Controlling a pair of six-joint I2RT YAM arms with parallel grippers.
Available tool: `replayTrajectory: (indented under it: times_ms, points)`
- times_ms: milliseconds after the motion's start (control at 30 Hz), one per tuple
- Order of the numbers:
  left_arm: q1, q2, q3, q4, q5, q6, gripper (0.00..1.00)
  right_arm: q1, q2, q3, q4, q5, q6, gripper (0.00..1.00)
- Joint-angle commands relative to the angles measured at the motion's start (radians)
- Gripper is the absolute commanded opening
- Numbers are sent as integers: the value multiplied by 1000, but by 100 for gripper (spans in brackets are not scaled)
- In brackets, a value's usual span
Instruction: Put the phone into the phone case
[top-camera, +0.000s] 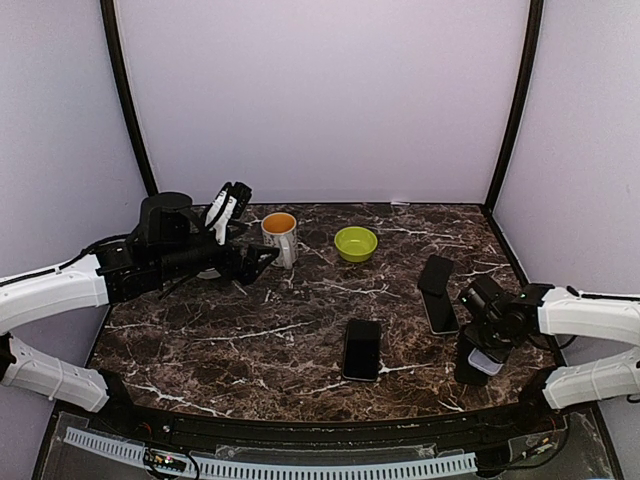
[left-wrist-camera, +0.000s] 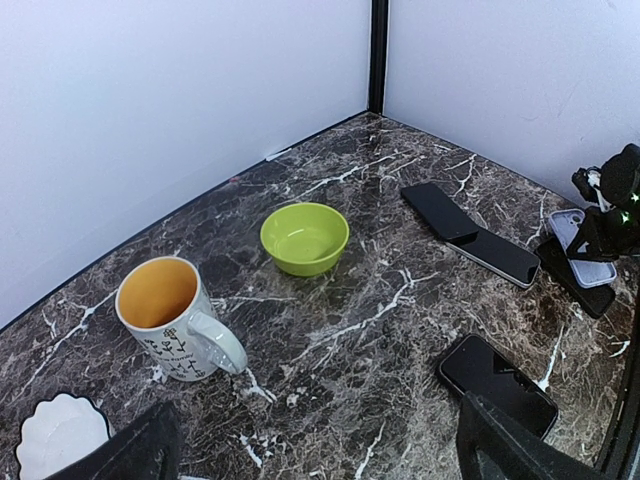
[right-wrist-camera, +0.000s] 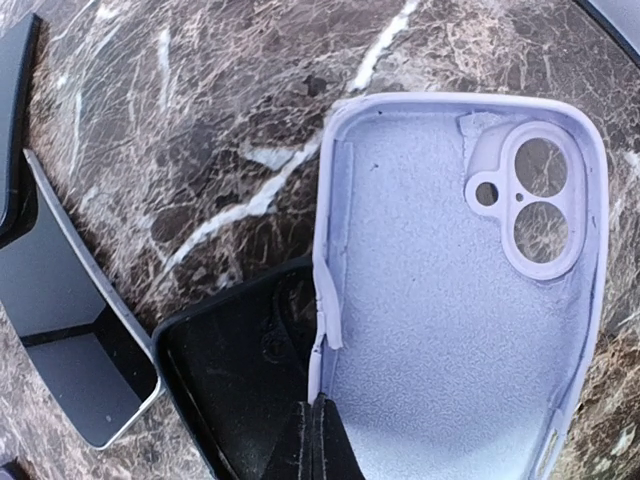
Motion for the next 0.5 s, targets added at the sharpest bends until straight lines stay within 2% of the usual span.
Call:
replayTrajectory:
  times_ms: [0, 100, 233, 467]
  points:
    - [3, -21, -17, 20, 12, 2, 98, -3, -31, 18, -8, -30, -46, 0]
    - [3, -27, -17, 20, 12, 5, 98, 0, -51, 56, -43, -14, -93, 0]
    - [4, -25, -24, 27, -10, 20, 98, 12, -65, 87, -4, -18, -186, 0]
    - [7, -17, -27, 35, -18, 18, 98, 71, 93, 291, -45, -24, -306, 0]
